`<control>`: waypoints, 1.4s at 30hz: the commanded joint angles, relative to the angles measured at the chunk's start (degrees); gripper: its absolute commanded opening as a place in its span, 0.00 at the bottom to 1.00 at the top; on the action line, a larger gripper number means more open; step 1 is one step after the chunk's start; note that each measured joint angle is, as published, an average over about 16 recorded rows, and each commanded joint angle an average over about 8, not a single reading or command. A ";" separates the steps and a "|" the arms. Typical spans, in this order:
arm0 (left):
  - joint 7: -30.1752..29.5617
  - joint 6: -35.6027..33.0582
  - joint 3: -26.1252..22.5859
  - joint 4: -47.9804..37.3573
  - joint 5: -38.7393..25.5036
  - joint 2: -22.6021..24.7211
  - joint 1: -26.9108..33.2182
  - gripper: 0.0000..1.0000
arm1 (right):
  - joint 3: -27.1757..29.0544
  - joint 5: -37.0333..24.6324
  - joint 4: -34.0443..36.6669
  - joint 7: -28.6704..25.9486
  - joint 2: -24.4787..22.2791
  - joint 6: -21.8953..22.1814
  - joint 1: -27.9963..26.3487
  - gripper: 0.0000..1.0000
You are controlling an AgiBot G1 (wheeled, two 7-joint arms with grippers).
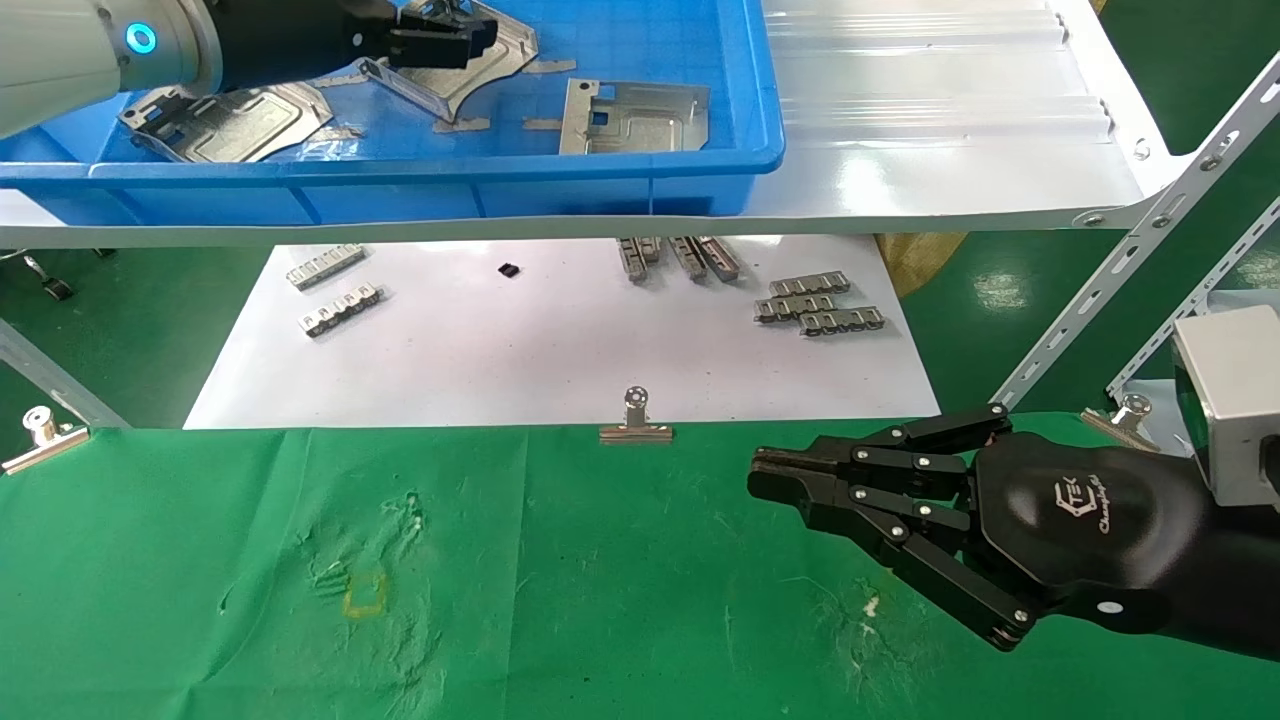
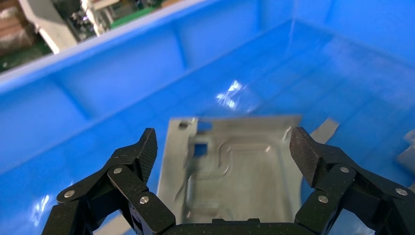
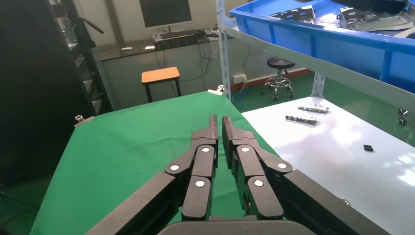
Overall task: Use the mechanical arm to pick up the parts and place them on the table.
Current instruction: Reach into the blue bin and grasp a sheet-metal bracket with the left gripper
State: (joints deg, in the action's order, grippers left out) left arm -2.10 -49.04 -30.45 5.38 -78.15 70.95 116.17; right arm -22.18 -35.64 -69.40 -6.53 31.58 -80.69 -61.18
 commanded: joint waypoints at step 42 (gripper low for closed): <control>1.58 -6.94 0.75 -2.74 1.09 -3.57 4.36 0.00 | 0.00 0.00 0.00 0.00 0.00 0.00 0.00 1.00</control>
State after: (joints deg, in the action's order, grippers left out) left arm -0.23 -57.26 -29.74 2.68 -77.06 67.13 120.31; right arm -22.18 -35.64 -69.40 -6.53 31.58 -80.69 -61.18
